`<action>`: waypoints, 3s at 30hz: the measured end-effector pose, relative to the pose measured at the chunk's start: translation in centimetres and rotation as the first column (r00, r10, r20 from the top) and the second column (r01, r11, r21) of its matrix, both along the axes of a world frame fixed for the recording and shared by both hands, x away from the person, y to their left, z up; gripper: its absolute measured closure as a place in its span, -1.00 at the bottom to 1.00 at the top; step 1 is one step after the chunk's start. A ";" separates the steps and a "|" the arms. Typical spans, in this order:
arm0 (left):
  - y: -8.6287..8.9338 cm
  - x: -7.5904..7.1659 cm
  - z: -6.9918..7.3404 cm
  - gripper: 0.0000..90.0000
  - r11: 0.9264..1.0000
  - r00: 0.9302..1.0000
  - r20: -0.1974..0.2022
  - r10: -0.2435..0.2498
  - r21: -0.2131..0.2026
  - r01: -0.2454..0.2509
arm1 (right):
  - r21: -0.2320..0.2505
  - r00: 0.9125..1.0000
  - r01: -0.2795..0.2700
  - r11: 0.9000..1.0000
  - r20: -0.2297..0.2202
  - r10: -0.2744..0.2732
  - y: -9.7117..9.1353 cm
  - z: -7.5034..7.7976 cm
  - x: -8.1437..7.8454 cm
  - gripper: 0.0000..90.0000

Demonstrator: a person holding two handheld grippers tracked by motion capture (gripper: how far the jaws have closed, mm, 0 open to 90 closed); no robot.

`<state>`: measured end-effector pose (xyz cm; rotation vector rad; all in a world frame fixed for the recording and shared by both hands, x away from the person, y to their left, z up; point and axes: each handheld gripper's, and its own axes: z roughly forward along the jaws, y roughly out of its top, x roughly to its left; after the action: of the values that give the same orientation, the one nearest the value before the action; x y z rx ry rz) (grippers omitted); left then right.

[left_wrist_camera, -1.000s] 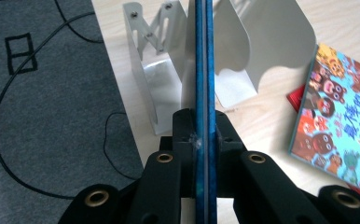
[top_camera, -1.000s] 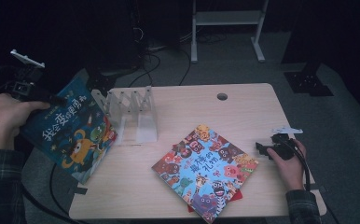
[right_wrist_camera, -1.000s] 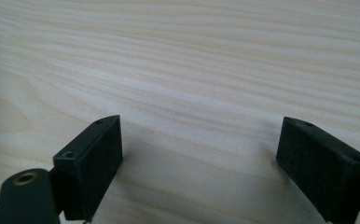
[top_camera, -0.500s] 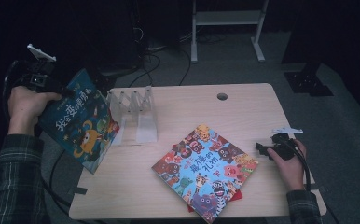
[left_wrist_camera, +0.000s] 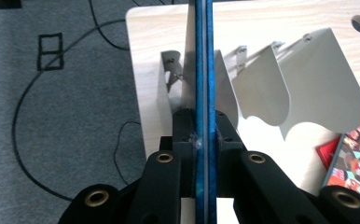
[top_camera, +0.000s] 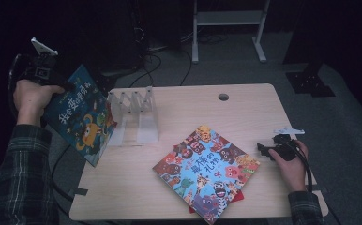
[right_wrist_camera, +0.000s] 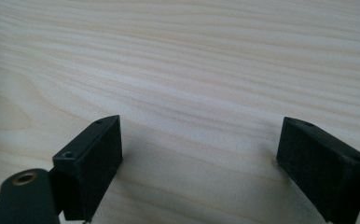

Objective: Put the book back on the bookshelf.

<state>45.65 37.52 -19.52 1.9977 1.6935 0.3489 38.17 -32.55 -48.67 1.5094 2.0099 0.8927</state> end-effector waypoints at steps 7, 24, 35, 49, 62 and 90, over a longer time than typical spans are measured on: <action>0.4 0.7 -0.3 0.84 0.999 1.000 0.016 0.026 -0.024 -0.025 | -0.002 1.000 -0.004 1.000 0.002 0.004 0.0 0.0 0.0 -0.71; 0.9 0.3 -0.2 0.60 1.000 0.999 0.047 0.006 -0.019 -0.005 | 0.001 1.000 -0.002 1.000 -0.002 0.002 0.1 0.0 -0.1 -0.71; 1.2 -0.8 2.1 0.47 1.000 0.994 0.108 -0.004 -0.003 0.004 | 0.001 1.000 -0.004 1.000 -0.001 0.004 0.1 0.0 -0.1 -0.71; -0.1 -1.6 3.3 0.64 0.999 0.985 0.167 -0.041 0.018 0.039 | 0.001 1.000 -0.004 1.000 0.000 0.004 0.1 0.0 -0.1 -0.71; -3.7 -3.2 1.7 1.00 0.981 0.972 0.148 -0.182 -0.035 0.190 | 0.001 1.000 -0.010 1.000 -0.003 0.010 0.1 0.0 0.0 -0.74; -11.6 -6.4 -7.4 0.95 0.909 0.909 0.030 -0.416 0.021 0.416 | -0.002 1.000 -0.015 1.000 -0.002 0.015 0.1 0.0 0.0 -0.74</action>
<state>39.20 25.95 -26.93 2.2795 1.1987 0.2391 38.15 -32.45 -48.71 1.4967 2.0252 0.8954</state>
